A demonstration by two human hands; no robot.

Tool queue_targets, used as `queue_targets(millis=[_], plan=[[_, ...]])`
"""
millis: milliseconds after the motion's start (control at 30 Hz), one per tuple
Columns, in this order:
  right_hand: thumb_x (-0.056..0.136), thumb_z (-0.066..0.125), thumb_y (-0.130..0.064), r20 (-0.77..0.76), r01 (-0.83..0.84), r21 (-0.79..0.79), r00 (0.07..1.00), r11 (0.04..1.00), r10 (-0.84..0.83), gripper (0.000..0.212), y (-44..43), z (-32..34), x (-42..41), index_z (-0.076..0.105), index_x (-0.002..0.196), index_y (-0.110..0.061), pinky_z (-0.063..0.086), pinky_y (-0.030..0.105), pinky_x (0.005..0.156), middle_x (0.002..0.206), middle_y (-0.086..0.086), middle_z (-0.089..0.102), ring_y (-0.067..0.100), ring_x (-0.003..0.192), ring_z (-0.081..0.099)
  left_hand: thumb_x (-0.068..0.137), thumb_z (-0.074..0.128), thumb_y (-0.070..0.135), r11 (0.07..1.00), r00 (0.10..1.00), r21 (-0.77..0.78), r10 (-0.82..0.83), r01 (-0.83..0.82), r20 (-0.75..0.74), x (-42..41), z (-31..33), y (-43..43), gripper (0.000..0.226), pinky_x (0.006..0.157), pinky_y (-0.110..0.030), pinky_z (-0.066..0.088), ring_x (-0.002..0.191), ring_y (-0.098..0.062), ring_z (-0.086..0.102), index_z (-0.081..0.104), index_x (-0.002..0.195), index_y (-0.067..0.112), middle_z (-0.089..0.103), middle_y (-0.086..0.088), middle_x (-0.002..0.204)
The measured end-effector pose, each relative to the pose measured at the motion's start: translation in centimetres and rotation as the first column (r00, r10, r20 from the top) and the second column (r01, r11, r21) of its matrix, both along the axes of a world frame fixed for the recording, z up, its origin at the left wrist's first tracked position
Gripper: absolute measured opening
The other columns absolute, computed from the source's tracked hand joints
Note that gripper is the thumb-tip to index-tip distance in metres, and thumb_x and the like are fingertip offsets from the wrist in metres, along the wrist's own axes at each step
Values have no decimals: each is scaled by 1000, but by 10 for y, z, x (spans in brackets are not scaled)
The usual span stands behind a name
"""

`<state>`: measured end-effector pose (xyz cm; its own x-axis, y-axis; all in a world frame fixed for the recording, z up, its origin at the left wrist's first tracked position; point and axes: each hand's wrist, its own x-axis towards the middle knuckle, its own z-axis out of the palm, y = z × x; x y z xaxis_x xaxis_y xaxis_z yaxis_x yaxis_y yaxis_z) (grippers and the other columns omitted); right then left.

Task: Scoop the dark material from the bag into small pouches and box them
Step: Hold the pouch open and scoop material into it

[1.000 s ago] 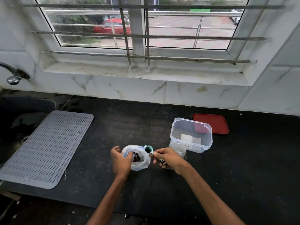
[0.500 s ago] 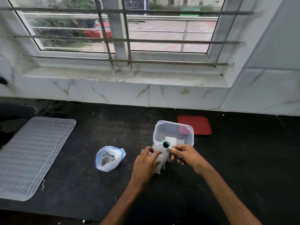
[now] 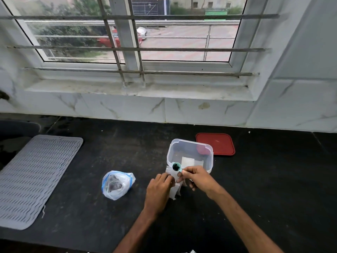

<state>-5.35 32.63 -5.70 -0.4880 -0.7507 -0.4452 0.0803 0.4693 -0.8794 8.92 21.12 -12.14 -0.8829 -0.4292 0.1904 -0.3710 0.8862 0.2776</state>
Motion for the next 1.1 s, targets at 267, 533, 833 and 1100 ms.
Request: queue_targets(millis=[267, 533, 833, 1100], plan=[[105, 44, -21, -36, 2, 89, 999, 996, 1, 22, -9, -10, 8, 64, 101, -13, 43, 19, 44, 93, 0, 77, 8, 45, 49, 66, 89, 17, 996, 991, 86, -8, 20, -134, 11, 2, 1, 29, 57, -17, 47, 74, -6, 58, 66, 83, 25, 66, 10, 86], [102, 49, -27, -242, -112, 183, 958, 977, 155, 17, -12, -14, 12, 64, 96, -20, 45, 19, 48, 91, 0, 72, 7, 50, 56, 60, 92, 16, 991, 987, 129, -14, 35, -159, 12, 2, 9, 43, 65, -17, 54, 89, -9, 67, 70, 97, 23, 70, 6, 99], [102, 45, -27, -406, -230, 292, 849, 929, 338, 17, -8, -9, 4, 58, 90, -25, 59, 31, 67, 94, -1, 69, 14, 77, 68, 71, 85, 19, 989, 974, 146, 0, 34, -227, 25, 0, -1, 24, 63, -16, 53, 90, -4, 60, 68, 87, 24, 64, 11, 106], [99, 49, -28, -614, -296, 340, 649, 893, 449, 19, -5, -10, 4, 66, 96, -21, 57, 35, 76, 91, -2, 68, 11, 77, 62, 79, 79, 20, 974, 972, 217, 107, -61, -208, 20, 1, 0, 17, 56, -21, 52, 78, -5, 62, 68, 90, 26, 63, 12, 94]])
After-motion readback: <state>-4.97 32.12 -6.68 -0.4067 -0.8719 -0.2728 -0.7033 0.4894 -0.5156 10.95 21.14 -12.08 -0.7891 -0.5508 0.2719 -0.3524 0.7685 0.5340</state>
